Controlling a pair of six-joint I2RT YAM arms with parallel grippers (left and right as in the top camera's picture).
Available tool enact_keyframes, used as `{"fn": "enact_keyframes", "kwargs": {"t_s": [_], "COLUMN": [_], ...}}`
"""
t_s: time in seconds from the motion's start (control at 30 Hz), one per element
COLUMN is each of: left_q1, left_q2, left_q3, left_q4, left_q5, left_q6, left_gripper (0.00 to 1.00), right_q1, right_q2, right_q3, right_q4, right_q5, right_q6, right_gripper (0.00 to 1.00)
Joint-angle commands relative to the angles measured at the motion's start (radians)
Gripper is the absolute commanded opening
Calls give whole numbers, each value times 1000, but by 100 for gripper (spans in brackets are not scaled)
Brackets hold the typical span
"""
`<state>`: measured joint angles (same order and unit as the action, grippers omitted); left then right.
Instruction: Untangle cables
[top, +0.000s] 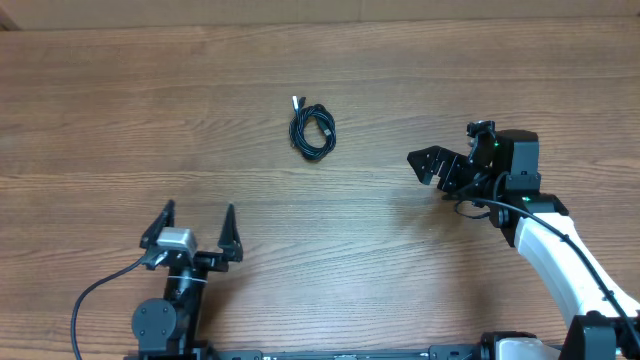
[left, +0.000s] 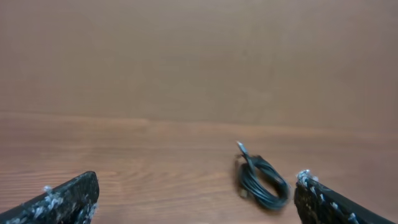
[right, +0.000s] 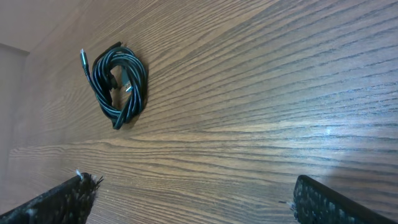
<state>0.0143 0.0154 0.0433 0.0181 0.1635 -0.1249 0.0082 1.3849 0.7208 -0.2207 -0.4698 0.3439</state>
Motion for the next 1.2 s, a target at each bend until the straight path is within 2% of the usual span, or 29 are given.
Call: {"fn": "enact_keyframes", "kwargs": {"t_s": [0.0, 0.1, 0.27, 0.53, 0.67, 0.97, 1.17], "left_q1": [-3, -3, -3, -3, -4, -5, -49], "left_q2": [14, 66, 223, 654, 874, 1209, 1390], "left_q3": [88, 191, 439, 921, 1085, 1117, 1117], "left_q4": [-53, -151, -306, -673, -823, -805, -704], "left_q5": [117, 120, 164, 206, 240, 349, 354], "left_q6": [29, 33, 119, 155, 142, 4, 5], "left_gripper": [100, 100, 100, 100, 100, 100, 100], "right_q1": [-3, -3, -3, -3, -3, -3, -3], "right_q2": [5, 5, 5, 5, 5, 5, 5], "right_q3": [23, 23, 23, 23, 23, 23, 23], "right_q4": [5, 5, 5, 6, 6, 6, 6], "right_q5": [6, 6, 6, 6, 6, 6, 6], "right_q6": [4, 4, 4, 4, 4, 4, 4], "right_gripper": [100, 100, 100, 100, 100, 100, 100]}}
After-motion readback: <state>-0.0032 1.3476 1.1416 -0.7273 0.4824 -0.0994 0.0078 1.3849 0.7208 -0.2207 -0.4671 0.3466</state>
